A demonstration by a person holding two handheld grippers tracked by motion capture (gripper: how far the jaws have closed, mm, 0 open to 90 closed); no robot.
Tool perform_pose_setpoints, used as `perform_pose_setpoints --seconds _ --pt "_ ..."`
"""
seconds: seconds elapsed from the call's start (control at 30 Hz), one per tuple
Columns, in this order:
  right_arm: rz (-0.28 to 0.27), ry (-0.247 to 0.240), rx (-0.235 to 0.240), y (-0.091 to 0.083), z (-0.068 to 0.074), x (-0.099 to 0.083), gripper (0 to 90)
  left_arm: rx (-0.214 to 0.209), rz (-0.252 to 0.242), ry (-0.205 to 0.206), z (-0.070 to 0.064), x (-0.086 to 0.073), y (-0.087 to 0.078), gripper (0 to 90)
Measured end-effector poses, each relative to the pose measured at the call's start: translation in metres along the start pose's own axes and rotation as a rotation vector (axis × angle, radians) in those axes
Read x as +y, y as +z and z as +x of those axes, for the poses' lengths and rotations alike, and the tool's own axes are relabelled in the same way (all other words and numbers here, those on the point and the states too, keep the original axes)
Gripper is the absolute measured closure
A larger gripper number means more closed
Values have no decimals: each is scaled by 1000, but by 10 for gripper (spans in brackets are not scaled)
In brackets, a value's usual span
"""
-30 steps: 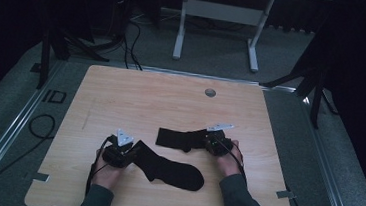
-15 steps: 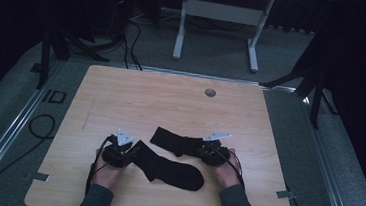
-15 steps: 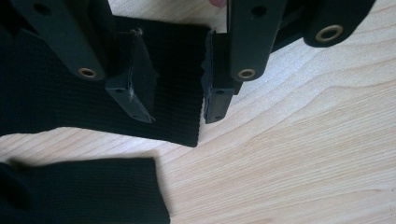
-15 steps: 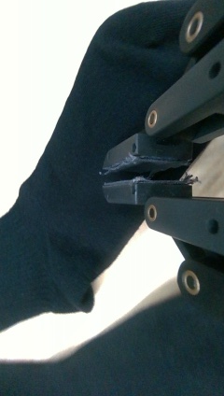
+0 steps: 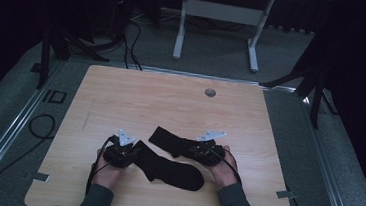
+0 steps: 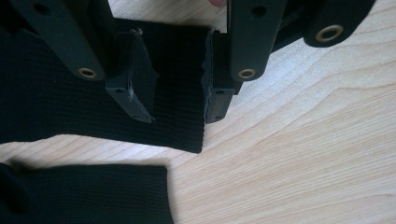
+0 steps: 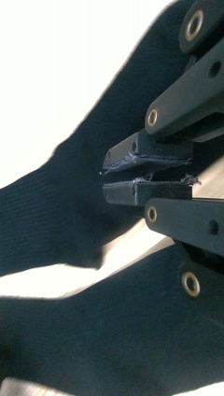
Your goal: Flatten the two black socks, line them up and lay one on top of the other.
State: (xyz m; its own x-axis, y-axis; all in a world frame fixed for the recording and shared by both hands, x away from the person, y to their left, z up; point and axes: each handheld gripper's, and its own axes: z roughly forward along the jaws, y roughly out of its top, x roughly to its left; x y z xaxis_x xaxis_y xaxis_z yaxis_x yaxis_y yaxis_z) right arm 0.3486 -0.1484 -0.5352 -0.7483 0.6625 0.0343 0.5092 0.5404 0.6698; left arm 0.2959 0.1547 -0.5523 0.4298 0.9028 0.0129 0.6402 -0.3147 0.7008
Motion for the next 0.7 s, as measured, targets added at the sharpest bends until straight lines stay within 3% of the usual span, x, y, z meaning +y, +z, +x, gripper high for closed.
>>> perform_pose_setpoints --seconds 0.07,0.17,0.47,0.57,0.7 --pt "-9 -11 2 0 1 4 819 -1 1 3 0 0 0 645" --pt "-24 -69 11 3 6 22 800 -2 6 8 -1 0 1 646" --pt "26 -160 39 36 16 51 688 -1 8 14 -2 0 3 644" --pt "64 -197 7 46 15 57 669 -2 7 15 -2 1 3 644" --pt "80 -227 11 50 9 60 666 -3 5 14 -2 1 3 644"
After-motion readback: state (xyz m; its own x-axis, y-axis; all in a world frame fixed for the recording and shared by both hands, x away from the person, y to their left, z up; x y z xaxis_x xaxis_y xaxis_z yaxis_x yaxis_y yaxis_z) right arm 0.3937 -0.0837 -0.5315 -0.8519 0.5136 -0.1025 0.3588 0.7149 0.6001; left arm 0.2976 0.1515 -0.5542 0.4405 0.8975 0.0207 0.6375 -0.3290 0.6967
